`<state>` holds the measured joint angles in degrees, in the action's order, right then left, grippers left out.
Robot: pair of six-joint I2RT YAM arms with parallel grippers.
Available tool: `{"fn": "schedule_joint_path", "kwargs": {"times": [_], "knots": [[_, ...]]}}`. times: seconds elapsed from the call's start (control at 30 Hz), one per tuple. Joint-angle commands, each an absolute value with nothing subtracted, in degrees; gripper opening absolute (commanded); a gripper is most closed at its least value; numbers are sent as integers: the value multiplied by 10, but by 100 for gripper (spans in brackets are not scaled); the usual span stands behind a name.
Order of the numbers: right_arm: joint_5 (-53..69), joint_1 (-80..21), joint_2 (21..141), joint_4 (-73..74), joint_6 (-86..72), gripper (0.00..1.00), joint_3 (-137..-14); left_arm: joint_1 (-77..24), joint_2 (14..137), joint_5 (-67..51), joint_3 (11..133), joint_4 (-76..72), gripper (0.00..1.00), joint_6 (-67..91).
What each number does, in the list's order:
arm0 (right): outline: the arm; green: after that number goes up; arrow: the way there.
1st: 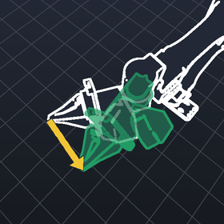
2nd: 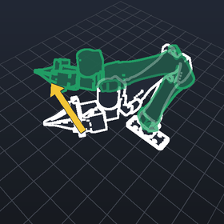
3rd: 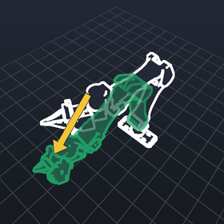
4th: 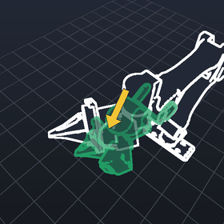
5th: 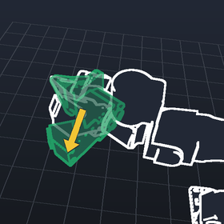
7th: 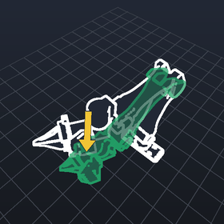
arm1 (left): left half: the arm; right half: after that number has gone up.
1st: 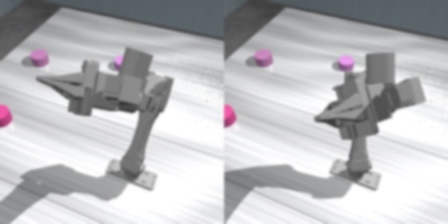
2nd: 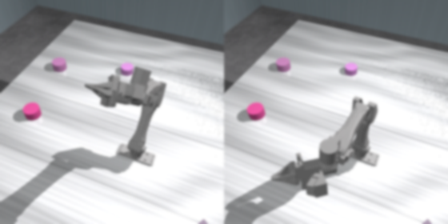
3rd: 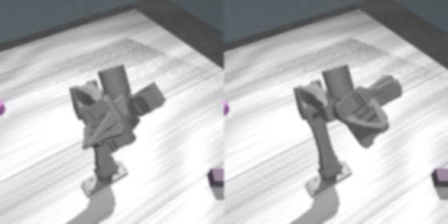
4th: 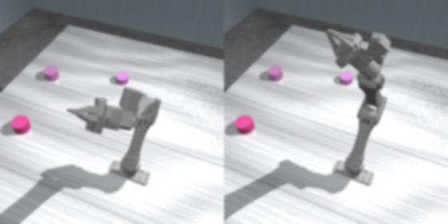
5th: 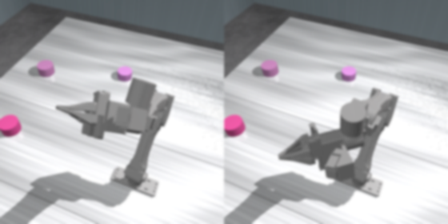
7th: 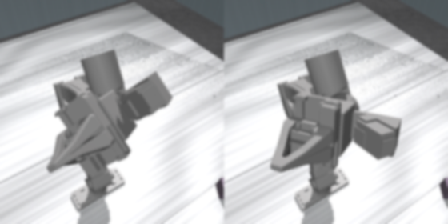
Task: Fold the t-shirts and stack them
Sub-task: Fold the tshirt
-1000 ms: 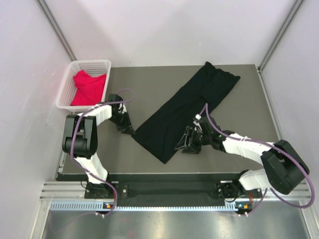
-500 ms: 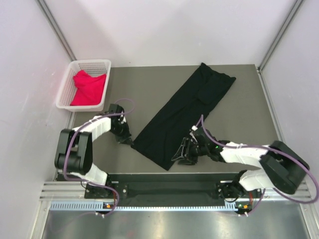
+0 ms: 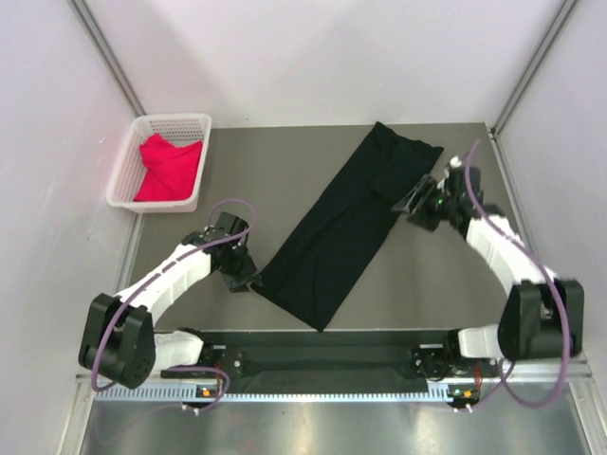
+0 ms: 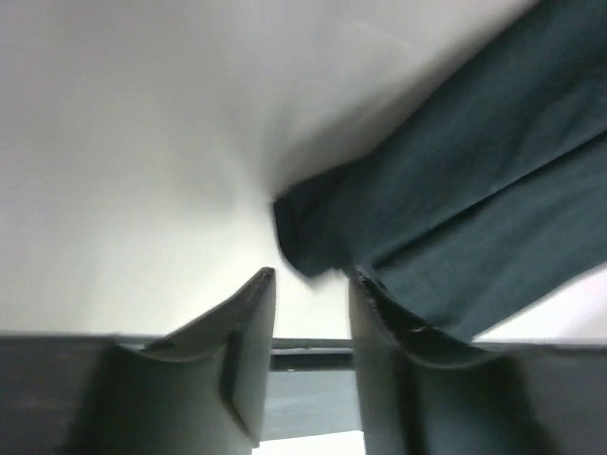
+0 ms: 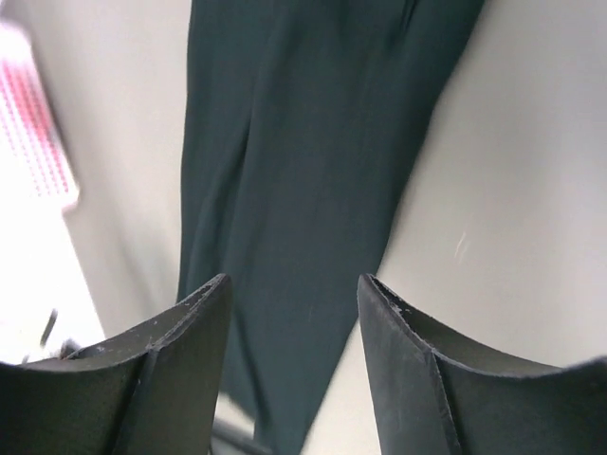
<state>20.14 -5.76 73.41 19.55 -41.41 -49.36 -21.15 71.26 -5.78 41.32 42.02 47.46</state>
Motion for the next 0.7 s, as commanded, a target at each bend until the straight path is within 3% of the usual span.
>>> {"fn": "schedule_joint_path", "kwargs": {"times": [0.0, 0.07, 0.2, 0.43, 0.67], "knots": [[214, -9, 820, 214, -333, 56, -603, -212, 710, 50, 475, 482, 47, 471], [212, 15, 891, 214, -319, 56, -677, -211, 726, 81, 519, 494, 54, 457], [193, 29, 996, 212, -308, 57, -788, -208, 767, 119, 575, 499, 58, 411], [154, 47, 1160, 196, -295, 55, -944, -208, 786, 91, 580, 467, 57, 374], [98, 54, 1233, 221, -254, 48, -1040, -207, 791, 58, 577, 459, 55, 363]]}}
